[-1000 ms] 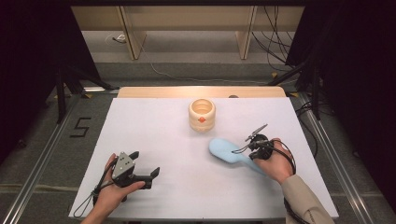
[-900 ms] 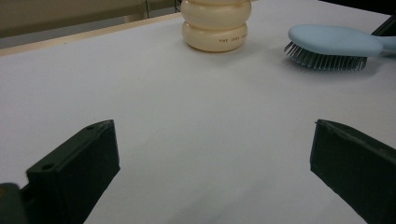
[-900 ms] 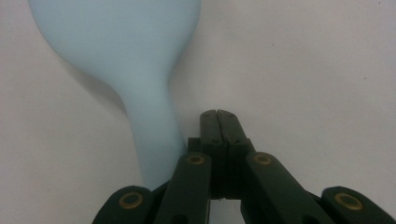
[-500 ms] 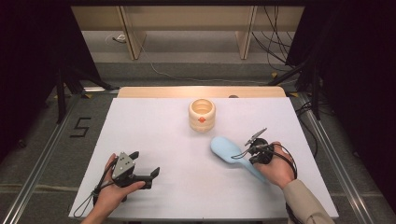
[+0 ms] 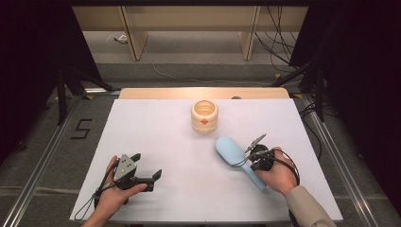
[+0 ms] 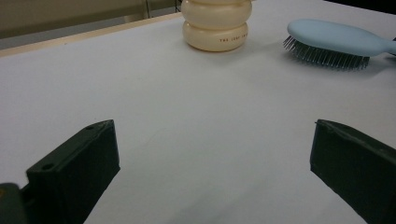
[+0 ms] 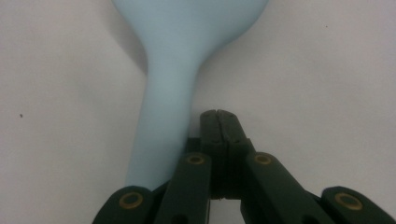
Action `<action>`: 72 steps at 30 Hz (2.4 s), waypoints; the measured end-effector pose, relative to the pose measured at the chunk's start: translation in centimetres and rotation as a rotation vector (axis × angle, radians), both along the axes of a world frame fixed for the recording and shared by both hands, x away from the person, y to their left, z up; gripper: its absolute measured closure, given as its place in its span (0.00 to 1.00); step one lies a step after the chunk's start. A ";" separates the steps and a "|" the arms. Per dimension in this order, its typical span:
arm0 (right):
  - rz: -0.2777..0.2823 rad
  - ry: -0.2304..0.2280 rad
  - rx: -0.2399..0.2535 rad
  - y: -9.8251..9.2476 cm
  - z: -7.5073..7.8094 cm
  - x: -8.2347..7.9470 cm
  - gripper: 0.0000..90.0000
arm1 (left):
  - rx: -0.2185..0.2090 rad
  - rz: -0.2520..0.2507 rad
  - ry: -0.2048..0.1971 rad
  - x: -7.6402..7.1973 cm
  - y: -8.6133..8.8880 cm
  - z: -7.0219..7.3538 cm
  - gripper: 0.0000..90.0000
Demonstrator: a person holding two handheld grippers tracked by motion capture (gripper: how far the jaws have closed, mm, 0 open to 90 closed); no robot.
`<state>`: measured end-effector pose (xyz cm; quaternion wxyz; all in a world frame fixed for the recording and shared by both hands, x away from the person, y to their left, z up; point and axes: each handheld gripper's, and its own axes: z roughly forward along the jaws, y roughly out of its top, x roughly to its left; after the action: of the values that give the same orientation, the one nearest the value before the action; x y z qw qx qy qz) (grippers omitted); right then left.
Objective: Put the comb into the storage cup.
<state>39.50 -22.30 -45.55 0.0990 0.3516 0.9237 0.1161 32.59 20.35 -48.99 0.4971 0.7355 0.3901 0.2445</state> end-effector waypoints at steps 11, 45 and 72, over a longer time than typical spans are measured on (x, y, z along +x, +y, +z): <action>-0.033 -0.017 0.031 -0.4 0.4 0.0 0.98 | -0.001 0.001 0.000 0.0 0.0 0.0 0.01; -0.075 0.006 0.103 1.8 2.4 0.8 0.28 | -0.001 0.002 -0.001 0.1 0.0 0.0 0.01; -0.081 0.134 0.019 3.6 0.5 2.0 0.31 | -0.003 0.000 0.001 0.1 0.0 0.0 0.01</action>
<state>41.52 -18.70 -45.09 0.0381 0.3965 0.9121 0.0971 32.66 20.33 -49.02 0.4980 0.7349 0.3907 0.2434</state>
